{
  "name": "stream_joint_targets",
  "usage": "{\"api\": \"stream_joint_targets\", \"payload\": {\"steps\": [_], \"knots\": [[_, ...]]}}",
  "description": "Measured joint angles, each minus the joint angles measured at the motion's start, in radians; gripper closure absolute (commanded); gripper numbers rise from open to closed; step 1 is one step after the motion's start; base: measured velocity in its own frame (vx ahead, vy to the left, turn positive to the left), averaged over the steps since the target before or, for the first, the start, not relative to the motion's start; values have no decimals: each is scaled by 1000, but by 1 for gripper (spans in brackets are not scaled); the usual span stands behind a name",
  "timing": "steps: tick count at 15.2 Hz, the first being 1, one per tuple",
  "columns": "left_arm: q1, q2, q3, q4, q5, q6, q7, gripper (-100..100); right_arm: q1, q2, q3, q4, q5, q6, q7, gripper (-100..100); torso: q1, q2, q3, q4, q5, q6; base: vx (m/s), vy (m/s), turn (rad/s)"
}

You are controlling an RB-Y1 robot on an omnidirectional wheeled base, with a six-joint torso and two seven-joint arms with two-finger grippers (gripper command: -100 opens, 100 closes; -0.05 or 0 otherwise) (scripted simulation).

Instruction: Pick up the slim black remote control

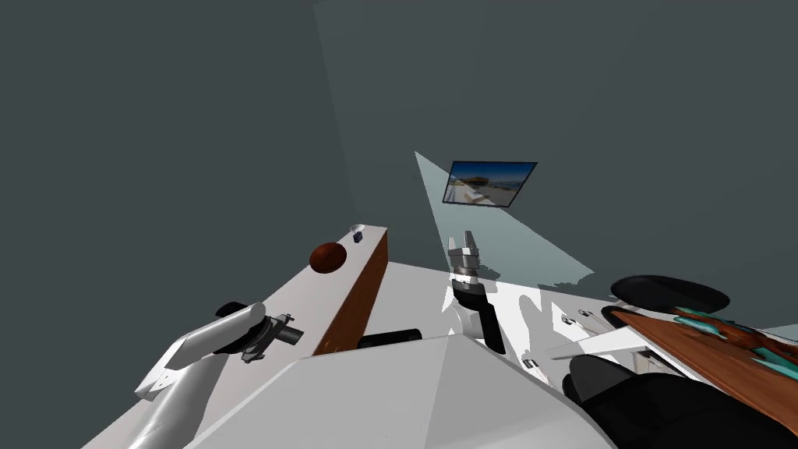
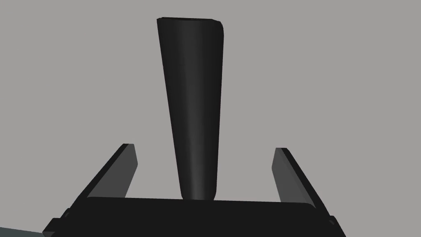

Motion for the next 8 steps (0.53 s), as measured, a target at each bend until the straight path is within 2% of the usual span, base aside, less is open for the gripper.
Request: {"api": "stream_joint_targets", "payload": {"steps": [3,8], "knots": [[-17,3,16,34,13,51,-26,-100,0,0,0,0,0,0,0,0,-1,0,0,0,0,0,-4,23,-116],[-29,-1,33,56,25,116,-53,-100,0,0,0,0,0,0,0,0,-1,0,0,0,0,0,-5,23,-88]]}}
